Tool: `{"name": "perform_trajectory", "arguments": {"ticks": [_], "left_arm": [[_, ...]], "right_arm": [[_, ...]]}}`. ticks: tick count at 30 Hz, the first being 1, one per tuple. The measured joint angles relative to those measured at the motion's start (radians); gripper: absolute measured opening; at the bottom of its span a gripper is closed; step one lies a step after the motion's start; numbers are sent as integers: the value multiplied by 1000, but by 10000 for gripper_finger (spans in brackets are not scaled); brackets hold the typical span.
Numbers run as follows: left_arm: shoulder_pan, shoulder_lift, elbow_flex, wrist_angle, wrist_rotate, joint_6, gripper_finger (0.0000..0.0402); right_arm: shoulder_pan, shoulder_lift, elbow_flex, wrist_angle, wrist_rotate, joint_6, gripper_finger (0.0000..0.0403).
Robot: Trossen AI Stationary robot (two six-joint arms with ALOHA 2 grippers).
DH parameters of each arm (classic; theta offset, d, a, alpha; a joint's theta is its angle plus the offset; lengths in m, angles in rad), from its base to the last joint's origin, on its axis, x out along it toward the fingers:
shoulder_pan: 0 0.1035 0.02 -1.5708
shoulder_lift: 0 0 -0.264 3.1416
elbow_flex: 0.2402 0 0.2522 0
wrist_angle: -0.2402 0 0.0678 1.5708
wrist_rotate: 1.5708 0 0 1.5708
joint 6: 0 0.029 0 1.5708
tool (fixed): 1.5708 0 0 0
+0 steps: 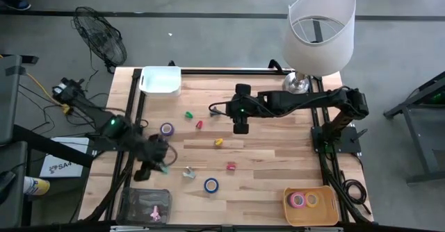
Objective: Pick and place Stapler, Stapler remover, tape
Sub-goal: Put the blue staple remover into the black bin
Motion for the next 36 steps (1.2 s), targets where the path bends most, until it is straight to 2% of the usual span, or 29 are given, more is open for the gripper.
{"name": "perform_trajectory", "arguments": {"ticks": [8,14,18,24,32,36], "left_arm": [[-268,105,0,26,-24,-392,89],[-375,216,0,185,-25,-575,89],[-417,291,0,269,-13,-630,89],[-424,374,0,270,52,-650,91],[-420,414,0,227,46,-657,179],[-420,412,0,195,47,-659,213]], "right_arm": [[-18,0,-5,-14,-53,17,188],[-56,0,-5,-15,-121,18,186],[-73,0,-5,-13,-149,17,186],[-91,0,-5,7,-204,15,185],[-93,0,-5,14,-221,-1,184],[-93,1,-5,15,-277,-1,185]]}}
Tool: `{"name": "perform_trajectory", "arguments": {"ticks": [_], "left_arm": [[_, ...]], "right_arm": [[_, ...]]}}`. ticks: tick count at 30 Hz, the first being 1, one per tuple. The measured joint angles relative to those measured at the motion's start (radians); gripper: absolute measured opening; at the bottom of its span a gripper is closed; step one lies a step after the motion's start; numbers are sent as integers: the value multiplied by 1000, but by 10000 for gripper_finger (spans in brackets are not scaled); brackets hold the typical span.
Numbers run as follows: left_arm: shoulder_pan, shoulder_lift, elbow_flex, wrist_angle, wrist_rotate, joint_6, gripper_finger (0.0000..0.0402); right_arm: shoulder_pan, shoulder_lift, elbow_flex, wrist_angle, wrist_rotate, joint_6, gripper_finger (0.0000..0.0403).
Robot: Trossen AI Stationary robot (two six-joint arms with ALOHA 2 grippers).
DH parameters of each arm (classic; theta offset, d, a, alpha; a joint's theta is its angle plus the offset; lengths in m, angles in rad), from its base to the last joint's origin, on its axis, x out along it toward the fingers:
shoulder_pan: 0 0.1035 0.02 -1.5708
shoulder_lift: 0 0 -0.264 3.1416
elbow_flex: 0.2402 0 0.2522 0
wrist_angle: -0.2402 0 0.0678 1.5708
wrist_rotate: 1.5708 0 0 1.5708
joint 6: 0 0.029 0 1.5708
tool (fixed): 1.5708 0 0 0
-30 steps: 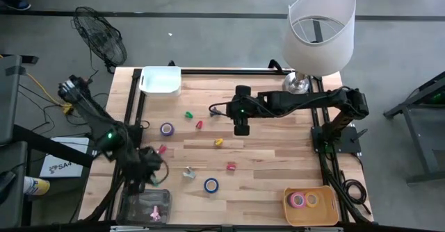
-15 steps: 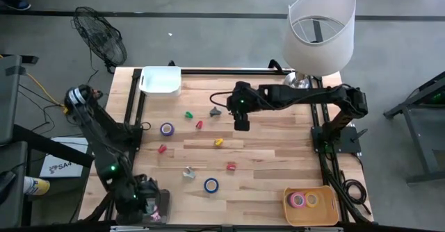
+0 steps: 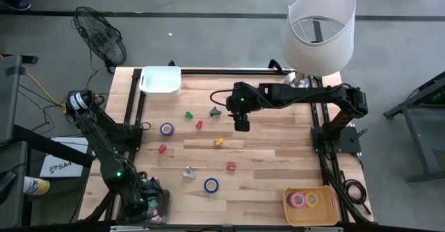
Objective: Pick and place Stapler, Stapler remover, tape
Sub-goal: Put the blue staple remover into the black bin, then put the black staple remover into the black bin
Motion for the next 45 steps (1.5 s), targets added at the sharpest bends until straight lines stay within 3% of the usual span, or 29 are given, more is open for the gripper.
{"name": "perform_trajectory", "arguments": {"ticks": [9,25,45], "left_arm": [[0,-20,0,-19,-3,-32,231],[0,-185,0,-192,-320,-100,232],[0,-192,-1,-299,-319,-74,232]], "right_arm": [[-6,76,0,76,-14,-3,186],[-71,280,2,202,-19,16,184],[-116,388,0,283,-55,-35,188]]}}
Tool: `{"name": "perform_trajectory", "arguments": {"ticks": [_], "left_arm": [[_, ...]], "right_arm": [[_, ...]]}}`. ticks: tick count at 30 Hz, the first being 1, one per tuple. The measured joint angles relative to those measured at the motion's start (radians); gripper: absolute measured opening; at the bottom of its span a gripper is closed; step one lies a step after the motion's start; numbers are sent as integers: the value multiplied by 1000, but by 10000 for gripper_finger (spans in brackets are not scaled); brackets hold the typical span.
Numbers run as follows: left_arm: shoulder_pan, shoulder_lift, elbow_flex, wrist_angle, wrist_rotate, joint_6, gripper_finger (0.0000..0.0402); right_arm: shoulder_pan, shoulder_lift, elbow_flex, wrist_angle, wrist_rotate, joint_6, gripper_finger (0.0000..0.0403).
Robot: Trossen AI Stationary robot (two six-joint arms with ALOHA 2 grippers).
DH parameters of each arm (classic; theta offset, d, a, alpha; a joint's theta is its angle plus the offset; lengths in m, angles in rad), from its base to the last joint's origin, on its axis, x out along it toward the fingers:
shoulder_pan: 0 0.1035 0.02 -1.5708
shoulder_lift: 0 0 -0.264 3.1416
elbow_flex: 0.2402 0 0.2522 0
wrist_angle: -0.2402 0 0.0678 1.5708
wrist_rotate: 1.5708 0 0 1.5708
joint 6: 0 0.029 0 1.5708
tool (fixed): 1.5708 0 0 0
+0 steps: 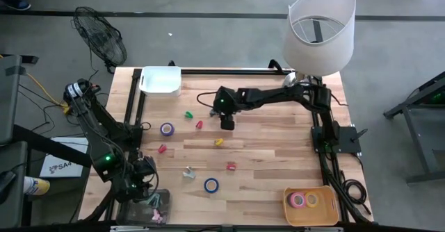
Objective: Pick and place Stapler, Stapler remover, tape
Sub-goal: Put the black staple remover into the black bin
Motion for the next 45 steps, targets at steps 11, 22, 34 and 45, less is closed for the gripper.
{"name": "perform_trajectory", "arguments": {"ticks": [11,22,34,45], "left_arm": [[0,0,0,-5,0,3,232],[0,0,0,-7,2,0,232],[0,0,0,-7,1,0,232],[0,0,0,-6,-114,0,232]], "right_arm": [[-2,45,0,48,15,-5,188],[-5,91,2,52,-16,-2,162],[-6,97,2,48,-58,25,62],[-4,36,-2,-28,-105,44,36]]}}
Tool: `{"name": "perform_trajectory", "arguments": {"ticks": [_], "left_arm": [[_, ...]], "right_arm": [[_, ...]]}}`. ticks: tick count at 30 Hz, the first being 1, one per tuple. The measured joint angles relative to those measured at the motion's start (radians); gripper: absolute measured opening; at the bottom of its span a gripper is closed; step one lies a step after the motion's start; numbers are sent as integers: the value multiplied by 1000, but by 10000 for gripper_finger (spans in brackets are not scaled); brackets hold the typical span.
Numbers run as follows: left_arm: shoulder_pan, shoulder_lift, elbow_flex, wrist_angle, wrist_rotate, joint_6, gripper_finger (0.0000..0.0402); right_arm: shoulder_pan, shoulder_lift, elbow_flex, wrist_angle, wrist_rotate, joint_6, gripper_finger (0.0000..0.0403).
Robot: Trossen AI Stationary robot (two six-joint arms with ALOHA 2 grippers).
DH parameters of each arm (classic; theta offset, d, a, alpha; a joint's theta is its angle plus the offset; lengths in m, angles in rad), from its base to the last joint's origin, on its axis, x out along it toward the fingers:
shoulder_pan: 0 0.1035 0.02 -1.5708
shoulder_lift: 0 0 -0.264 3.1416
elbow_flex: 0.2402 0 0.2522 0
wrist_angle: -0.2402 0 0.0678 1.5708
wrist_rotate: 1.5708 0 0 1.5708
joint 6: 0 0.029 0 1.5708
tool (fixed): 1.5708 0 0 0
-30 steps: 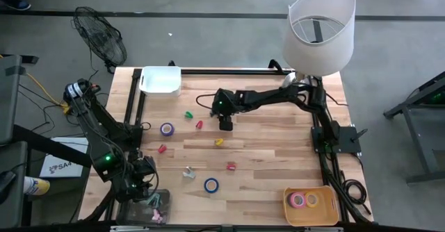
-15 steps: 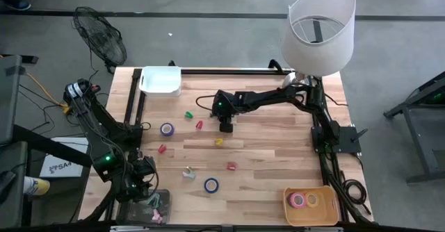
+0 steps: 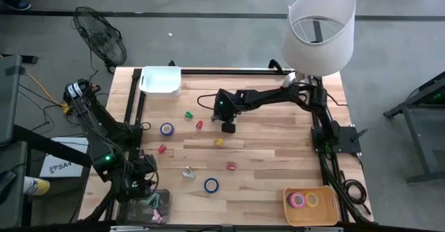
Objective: Pick and place Stapler, Stapler remover, tape
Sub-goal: Put the black staple remover into the black bin
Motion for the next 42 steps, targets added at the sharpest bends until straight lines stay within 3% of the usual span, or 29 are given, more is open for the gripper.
{"name": "perform_trajectory", "arguments": {"ticks": [6,10,23,36,42], "left_arm": [[33,-24,0,-2,-183,13,232],[131,-56,0,18,-251,149,232],[567,-81,0,344,-226,870,232],[787,-80,0,837,-200,1352,232],[825,-80,0,952,-150,1445,232]], "right_arm": [[6,-116,2,-41,-86,-20,36],[30,-200,2,-33,-117,-46,36],[128,-405,2,29,-63,-61,36],[187,-499,4,159,-92,-18,36],[209,-499,4,187,-82,-14,36]]}}
